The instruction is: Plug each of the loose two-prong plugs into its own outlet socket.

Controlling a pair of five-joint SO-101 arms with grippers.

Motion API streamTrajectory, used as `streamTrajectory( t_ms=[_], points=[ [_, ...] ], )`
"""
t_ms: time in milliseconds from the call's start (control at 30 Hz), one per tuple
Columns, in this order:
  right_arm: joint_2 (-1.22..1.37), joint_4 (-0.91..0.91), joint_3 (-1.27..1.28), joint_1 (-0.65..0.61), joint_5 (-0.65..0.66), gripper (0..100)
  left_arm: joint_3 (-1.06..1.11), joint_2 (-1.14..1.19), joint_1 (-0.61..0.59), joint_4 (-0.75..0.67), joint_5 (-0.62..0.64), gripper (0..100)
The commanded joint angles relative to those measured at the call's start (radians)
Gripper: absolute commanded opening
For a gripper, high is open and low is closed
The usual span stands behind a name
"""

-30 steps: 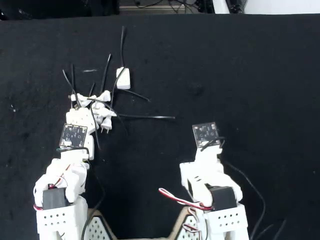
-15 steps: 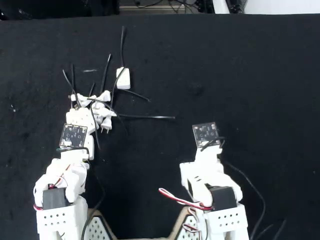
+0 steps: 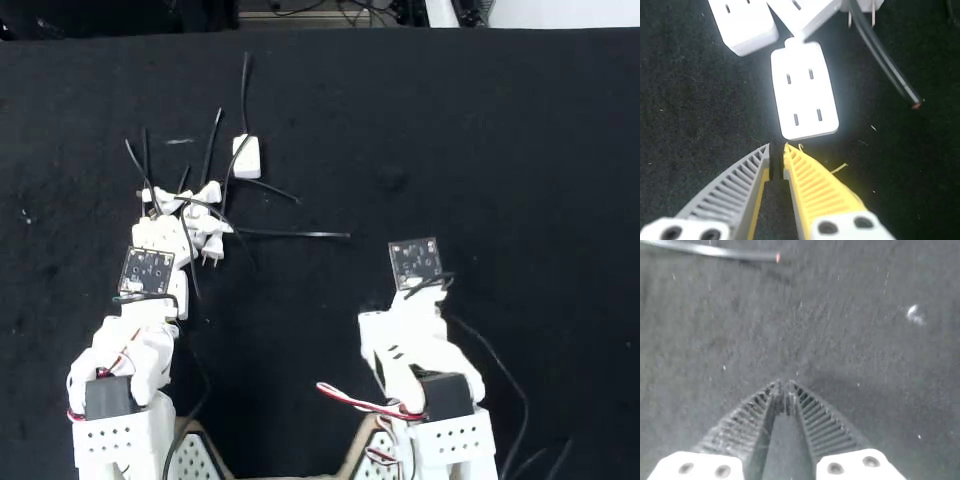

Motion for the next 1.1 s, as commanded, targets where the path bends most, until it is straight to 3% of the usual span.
streamTrajectory(
  t_ms=[0, 133, 233, 333, 467, 600, 833, 933, 1067],
  points=[
    [-0.094, -0.029, -0.005, 0.012, 0.009, 1.2, -0.065, 0.002, -0.025, 0.002, -0.009, 6],
    [-0.093, -0.034, -0.008, 0.015, 0.011, 1.2, -0.113, 0.002, -0.148, -0.086, 0.002, 6],
    [-0.093, -0.064, -0.061, 0.018, 0.044, 1.2, -0.211, 0.002, -0.314, -0.203, 0.126, 6],
    [-0.093, -0.114, -0.119, 0.018, 0.242, 1.2, -0.321, 0.002, -0.476, -0.288, 0.293, 6],
    [-0.093, -0.153, -0.081, 0.017, 0.512, 1.2, -0.371, 0.002, -0.591, -0.282, 0.295, 6],
    [-0.093, -0.192, -0.039, 0.026, 0.534, 1.2, -0.263, 0.002, -0.593, -0.287, 0.293, 6],
    [-0.091, -0.17, -0.335, 0.157, 0.534, 1.2, -0.077, 0.002, -0.407, -0.287, 0.281, 6],
    [-0.09, -0.123, -0.539, 0.213, 0.534, 1.2, -0.116, 0.002, -0.372, -0.284, 0.207, 6],
    [-0.088, -0.071, -0.855, 0.267, 0.534, 1.2, -0.329, 0.002, -0.369, -0.287, 0.189, 6]
  ],
)
